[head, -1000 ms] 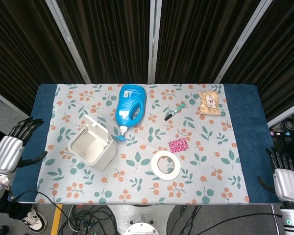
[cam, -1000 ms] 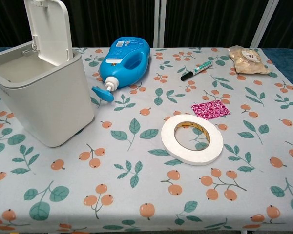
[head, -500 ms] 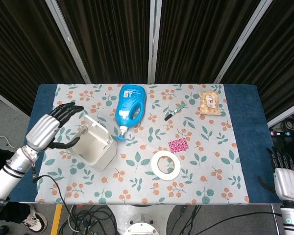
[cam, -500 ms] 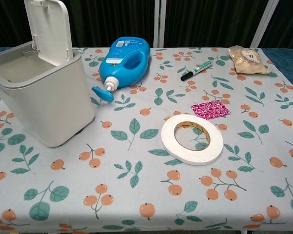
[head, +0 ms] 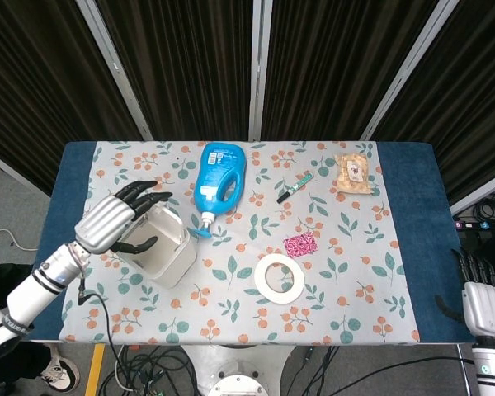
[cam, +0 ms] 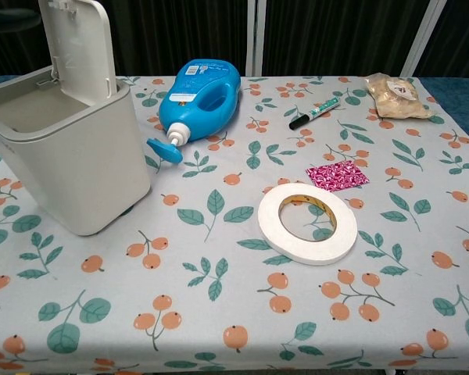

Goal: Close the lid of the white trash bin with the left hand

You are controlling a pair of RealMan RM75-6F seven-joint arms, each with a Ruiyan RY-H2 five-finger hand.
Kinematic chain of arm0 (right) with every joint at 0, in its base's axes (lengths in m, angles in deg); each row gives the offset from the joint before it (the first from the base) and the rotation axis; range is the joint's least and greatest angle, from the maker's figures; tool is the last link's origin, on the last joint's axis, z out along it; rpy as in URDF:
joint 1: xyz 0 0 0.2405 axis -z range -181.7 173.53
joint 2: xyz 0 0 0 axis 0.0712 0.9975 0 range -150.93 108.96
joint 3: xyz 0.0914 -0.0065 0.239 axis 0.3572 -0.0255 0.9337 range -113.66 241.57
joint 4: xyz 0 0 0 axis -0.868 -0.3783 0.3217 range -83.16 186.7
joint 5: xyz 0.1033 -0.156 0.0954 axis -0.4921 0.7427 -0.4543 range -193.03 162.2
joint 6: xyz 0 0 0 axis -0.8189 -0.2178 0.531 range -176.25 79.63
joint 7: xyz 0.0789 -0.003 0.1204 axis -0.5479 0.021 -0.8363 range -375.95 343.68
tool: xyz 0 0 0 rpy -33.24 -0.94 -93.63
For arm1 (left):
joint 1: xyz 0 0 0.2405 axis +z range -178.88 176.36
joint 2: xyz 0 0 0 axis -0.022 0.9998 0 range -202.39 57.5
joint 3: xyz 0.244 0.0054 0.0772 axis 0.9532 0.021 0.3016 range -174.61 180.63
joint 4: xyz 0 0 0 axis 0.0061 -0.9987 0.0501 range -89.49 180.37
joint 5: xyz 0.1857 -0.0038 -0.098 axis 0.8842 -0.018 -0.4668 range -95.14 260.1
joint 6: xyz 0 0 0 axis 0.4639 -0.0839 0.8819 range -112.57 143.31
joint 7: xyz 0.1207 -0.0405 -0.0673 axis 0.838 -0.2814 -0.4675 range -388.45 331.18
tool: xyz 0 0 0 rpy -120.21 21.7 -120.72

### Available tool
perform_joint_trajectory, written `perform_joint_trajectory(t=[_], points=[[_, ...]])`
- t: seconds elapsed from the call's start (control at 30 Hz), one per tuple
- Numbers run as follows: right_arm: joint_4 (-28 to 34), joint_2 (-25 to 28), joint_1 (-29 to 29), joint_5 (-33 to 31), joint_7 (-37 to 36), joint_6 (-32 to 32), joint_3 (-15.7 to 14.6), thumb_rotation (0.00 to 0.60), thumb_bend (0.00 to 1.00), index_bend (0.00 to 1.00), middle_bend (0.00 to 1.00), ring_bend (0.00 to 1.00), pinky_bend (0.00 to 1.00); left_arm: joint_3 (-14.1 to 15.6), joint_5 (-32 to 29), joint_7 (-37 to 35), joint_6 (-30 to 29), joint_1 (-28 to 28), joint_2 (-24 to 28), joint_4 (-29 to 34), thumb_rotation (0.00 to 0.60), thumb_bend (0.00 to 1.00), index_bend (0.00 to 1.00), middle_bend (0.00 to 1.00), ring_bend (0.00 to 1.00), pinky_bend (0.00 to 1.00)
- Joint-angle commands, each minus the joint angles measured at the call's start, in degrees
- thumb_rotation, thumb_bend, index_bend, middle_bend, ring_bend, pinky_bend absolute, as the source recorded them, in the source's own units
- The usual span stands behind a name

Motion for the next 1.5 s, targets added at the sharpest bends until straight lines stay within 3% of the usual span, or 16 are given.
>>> perform_joint_trajectory(t=[0.03,0.23,0.6,0.9,1.5], points=[[-0.2,-0.2,0.0,-0.2,-0.1,0.2,0.0,0.6,0.18,0.0,0.0,0.0,0.0,0.6,-0.5,1.5,1.1,-0.7,-0.3,0.4,0.48,0.36,0.1,0.22,0.04,0.12],[-0.9,-0.4,-0.1,-0.6,-0.7,0.9,0.1,0.6,0.18,0.0,0.0,0.0,0.0,1.5,-1.2,3.6,1.4,-0.8,-0.2,1.1,0.48,0.37,0.1,0.23,0.04,0.12],[-1.1,-0.7,-0.1,-0.5,-0.6,1.2,0.0,0.6,0.18,0.0,0.0,0.0,0.0,3.2,-0.3,5.9,-1.5,0.8,2.8,4.0,0.475,0.37,0.1,0.36,0.04,0.12],[-1.7,-1.1,-0.3,-0.6,-0.9,1.8,-0.2,0.6,0.18,0.0,0.0,0.0,0.0,6.2,1.8,9.1,-7.6,5.4,-0.6,2.0,0.478,0.37,0.1,0.37,0.04,0.12],[-2.3,-1.6,-0.4,-0.8,-1.2,2.6,-0.4,0.6,0.18,0.0,0.0,0.0,0.0,9.3,3.7,7.6,-8.8,6.9,-1.3,1.9,0.453,0.38,0.1,0.38,0.04,0.12]])
